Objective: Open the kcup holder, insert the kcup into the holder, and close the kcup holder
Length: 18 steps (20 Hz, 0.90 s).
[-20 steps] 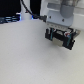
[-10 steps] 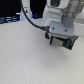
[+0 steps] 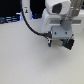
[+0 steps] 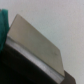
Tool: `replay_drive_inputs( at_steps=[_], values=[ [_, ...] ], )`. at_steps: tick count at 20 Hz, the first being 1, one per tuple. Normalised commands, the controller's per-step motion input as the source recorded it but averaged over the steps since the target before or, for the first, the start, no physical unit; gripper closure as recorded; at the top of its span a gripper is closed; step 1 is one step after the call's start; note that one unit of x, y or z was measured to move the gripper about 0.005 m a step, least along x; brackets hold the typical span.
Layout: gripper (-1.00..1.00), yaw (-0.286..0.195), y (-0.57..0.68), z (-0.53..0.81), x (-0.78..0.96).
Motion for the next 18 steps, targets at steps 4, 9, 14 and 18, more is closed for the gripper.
replay_drive_inputs(
  at_steps=[4, 9, 14, 18],
  values=[
    [-1.0, 0.126, 0.52, 0.03, -0.27],
    [-1.0, 0.111, 0.55, 0.03, -0.35],
    [-1.0, 0.097, 0.55, 0.07, -0.49],
    [-1.0, 0.07, 0.56, 0.05, -0.61]
  ],
)
